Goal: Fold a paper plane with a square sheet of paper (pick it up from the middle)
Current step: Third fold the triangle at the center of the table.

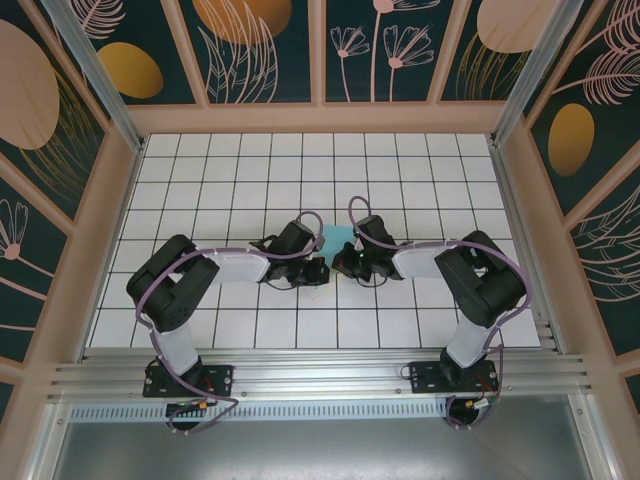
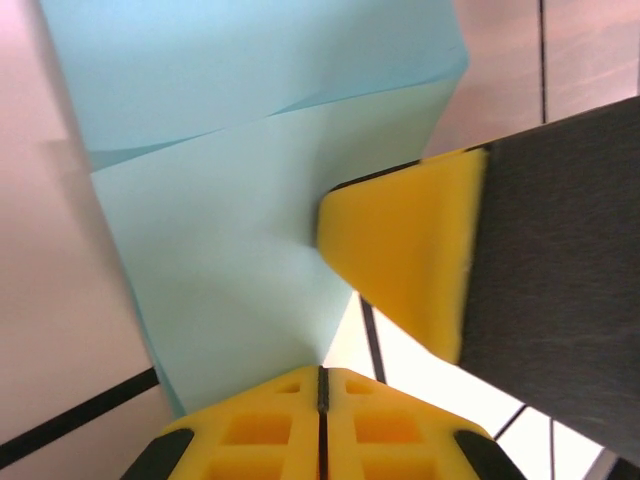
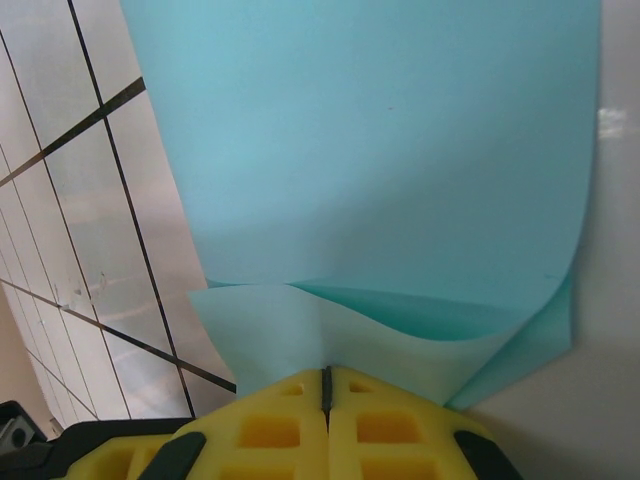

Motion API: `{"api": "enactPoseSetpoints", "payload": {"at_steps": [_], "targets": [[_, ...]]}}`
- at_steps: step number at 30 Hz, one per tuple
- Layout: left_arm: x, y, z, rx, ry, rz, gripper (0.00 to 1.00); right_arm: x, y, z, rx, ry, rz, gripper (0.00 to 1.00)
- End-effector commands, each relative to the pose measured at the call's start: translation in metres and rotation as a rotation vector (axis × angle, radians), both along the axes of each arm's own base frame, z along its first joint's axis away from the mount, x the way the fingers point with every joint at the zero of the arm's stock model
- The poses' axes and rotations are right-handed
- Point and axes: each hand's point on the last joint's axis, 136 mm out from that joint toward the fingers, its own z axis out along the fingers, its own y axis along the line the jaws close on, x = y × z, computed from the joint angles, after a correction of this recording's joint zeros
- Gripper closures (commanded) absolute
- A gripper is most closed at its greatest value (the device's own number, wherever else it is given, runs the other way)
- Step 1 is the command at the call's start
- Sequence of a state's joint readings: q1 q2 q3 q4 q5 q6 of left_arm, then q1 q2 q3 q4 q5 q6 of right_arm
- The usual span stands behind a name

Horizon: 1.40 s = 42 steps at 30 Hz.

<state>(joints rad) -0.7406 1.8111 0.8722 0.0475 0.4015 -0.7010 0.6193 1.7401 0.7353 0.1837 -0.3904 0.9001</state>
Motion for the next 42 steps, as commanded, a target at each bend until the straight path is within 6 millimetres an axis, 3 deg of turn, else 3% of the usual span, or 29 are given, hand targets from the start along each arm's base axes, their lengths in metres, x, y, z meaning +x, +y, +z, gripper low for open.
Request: {"api": "enactPoseSetpoints", "payload": {"at_steps": [1,6,23,38,42], "targets": [[-0.010,0.024,-0.026,0.130,0.013,-0.008,0.90,-0.013,-0.025,-0.038,-0.149,0.078,-0.039,0.93],[-0.010,0.039,-0.030,0.199,-0.015,-0.007,0.90,-0.013,-0.025,-0.039,-0.150,0.081,-0.040,0.93],[-0.029,0.042,-0.027,0.161,0.038,-0.036,0.90,-0.013,-0.028,-0.044,-0.185,0.091,-0.044,0.93],[-0.051,0.069,-0.039,0.235,0.079,-0.033,0.90,-0.014,-0.031,-0.047,-0.202,0.097,-0.044,0.93],[-0.049,0.075,-0.031,0.255,0.046,-0.018,0.90,-0.013,-0.030,-0.045,-0.201,0.090,-0.044,0.93]]}}
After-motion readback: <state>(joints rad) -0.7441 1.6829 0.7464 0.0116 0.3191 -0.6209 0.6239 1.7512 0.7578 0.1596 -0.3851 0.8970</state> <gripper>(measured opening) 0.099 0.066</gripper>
